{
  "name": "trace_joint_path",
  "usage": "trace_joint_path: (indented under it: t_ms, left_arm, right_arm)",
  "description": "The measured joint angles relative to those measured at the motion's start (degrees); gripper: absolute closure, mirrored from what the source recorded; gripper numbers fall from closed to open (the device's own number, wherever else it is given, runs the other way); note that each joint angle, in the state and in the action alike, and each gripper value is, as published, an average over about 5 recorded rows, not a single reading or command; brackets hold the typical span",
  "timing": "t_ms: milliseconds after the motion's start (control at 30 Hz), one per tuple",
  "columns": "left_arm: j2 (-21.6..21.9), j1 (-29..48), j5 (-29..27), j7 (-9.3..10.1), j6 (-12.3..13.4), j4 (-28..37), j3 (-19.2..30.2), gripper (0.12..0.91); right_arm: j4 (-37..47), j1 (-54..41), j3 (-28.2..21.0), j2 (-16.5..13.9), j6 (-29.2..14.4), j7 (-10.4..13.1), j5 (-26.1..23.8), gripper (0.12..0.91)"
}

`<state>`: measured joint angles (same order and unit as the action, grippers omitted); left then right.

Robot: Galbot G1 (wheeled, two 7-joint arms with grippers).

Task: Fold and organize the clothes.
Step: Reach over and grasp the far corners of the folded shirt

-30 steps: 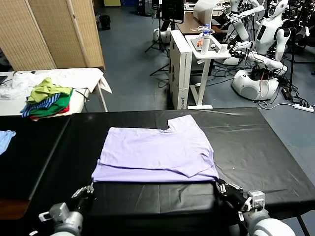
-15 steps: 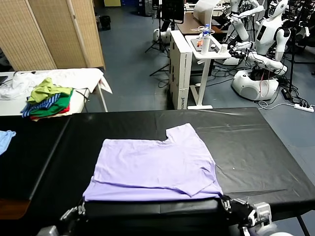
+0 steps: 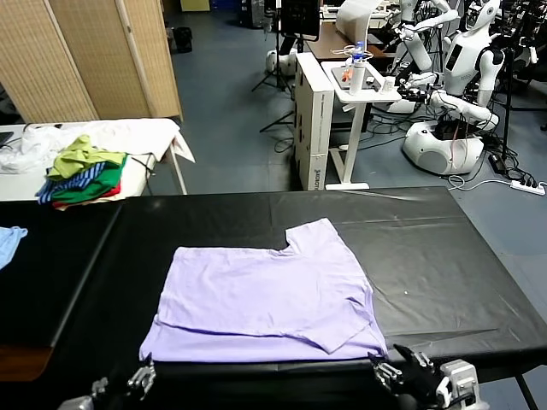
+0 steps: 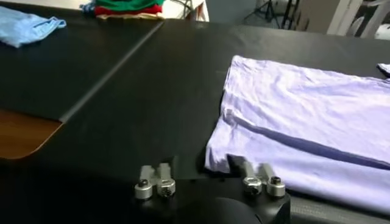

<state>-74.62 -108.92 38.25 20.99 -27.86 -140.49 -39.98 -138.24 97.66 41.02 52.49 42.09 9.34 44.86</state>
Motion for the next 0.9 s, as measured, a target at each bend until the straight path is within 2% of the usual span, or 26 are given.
trace_joint_path:
  t_ms: [67,200,467,667,900]
  left_arm:
    - [1.8,2.9,3.3,-0.82,-0.7,1.0,0.1,0.124]
    - [6.5,10.3,10.0,-1.43,-3.9,4.2,0.9,0.123]
    - [15.0,26.6,20.7,0.3,-6.9,14.4,4.1,0.123]
    - [17.2,38.7,22.6,0.78,-8.6,24.2,8.9,0.123]
    - [17.9,48.9,20.7,0.3,-9.9,35.3,15.6,0.123]
  right_arm:
    - [2.5,-4.5,-1.7,-0.6,-0.2,0.6,0.4,0.118]
    - [8.7,-14.7,-6.5,-1.1,-0.2,2.6,0.9,0.118]
    - [21.7,-33.5,-18.4,0.3,0.1,4.9,1.6,0.118]
    - [30.5,-44.0,-25.4,2.1,0.1,5.6,1.8,0.118]
    - [39.1,-51.7,-30.2,4.6,0.1,6.0,1.8,0.118]
